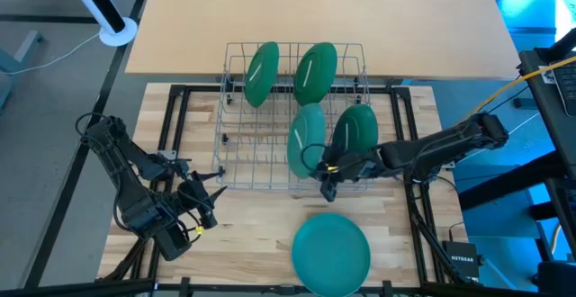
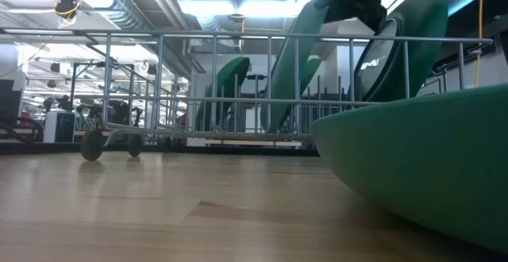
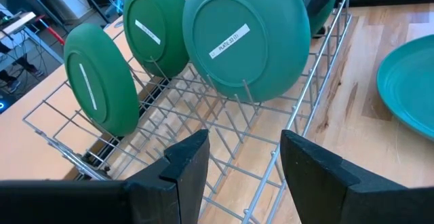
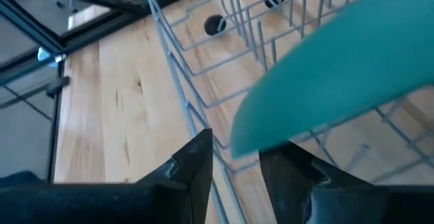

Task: Sort dishes
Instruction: Put the top light green plate in the dish rack, then put the light green plate in the dish rack

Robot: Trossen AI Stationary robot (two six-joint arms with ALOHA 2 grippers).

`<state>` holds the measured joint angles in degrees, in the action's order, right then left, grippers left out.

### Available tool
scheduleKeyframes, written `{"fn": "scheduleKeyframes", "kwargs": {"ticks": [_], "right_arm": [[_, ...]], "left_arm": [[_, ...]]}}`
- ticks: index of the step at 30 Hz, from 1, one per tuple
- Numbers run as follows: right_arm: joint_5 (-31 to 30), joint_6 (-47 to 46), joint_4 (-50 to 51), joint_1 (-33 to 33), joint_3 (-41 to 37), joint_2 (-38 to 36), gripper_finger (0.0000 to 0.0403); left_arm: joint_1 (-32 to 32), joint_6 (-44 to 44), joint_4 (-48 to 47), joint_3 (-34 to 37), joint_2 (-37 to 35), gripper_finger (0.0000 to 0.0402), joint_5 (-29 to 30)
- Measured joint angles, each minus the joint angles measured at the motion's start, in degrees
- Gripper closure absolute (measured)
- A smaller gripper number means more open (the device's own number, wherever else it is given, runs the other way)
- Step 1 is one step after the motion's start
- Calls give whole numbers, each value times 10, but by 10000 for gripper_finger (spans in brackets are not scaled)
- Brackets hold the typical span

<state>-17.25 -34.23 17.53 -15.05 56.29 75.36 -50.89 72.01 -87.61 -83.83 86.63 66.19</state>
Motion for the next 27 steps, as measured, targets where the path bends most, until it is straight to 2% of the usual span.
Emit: {"fn": "scheduleKeyframes", "kwargs": {"ticks": [9, 15, 19, 23, 27], "right_arm": [[22, 0, 140, 0, 49, -50, 278], [56, 20, 189, 0, 102, -64, 278], [96, 48, 191, -1, 137, -63, 278], [104, 82, 191, -26, 163, -63, 278], [103, 96, 190, -78, 173, -63, 278]], "left_arm": [[0, 0, 1, 0, 0, 229, 0], [0, 9, 15, 0, 0, 229, -2], [2, 39, 70, 0, 0, 229, -38], [5, 45, 154, 0, 2, 229, -100], [8, 40, 258, 0, 22, 229, -106]]}}
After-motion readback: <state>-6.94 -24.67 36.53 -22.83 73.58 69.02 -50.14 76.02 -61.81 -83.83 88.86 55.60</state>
